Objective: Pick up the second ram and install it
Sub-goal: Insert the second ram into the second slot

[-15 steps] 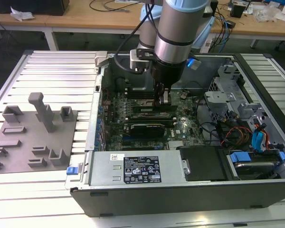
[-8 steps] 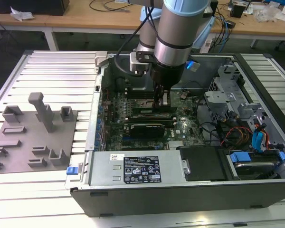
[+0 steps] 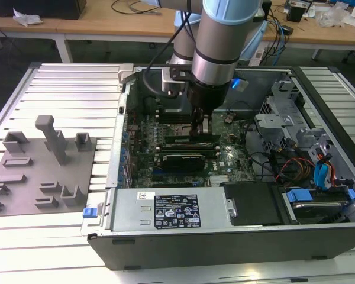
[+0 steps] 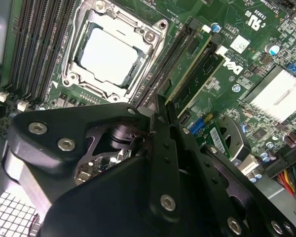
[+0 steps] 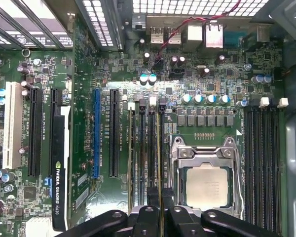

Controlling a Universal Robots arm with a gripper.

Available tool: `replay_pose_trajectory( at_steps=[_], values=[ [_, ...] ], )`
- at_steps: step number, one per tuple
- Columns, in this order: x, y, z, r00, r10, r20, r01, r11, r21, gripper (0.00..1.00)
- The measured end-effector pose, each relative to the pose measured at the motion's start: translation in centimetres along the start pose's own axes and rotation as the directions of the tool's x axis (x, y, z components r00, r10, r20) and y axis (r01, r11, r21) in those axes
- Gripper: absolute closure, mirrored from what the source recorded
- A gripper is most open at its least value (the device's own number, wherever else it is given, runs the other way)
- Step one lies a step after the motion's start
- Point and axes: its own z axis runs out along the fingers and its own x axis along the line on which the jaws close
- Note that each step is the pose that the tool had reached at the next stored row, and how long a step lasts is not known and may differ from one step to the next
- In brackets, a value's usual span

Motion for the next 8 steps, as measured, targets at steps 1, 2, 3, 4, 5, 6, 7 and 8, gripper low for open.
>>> replay_pose_trajectory(
  at_steps=[1, 2, 3, 4, 5, 6, 7, 8],
  values=[
    [0.0, 0.0, 0.05, 1.0, 0.0, 0.0, 0.0, 1.0, 0.0001, 0.87],
    [0.0, -0.01, 0.09, 1.0, 0.0, -0.0001, 0.0, 1.0, 0.0, 0.87],
    [0.0, -0.01, 0.12, 1.0, 0.0, 0.0, 0.0, 1.0, 0.0001, 0.87],
    [-0.01, -0.01, 0.16, 1.0, 0.0, 0.0, 0.0, 1.0, 0.0001, 0.87],
    [-0.05, -0.01, 0.21, 1.0, 0.0, 0.0001, 0.0, 1.0, 0.0001, 0.87],
    [-0.08, -0.01, 0.24, 1.0, 0.0, 0.0001, 0.0, 1.0, 0.0001, 0.87],
    [-0.2, -0.02, 0.35, 1.0, 0.0, 0.0001, 0.0, 1.0, 0.0001, 0.87],
    [-0.25, -0.01, 0.47, 1.0, 0.0, 0.0, 0.0, 1.0, 0.0001, 0.87]
  ],
)
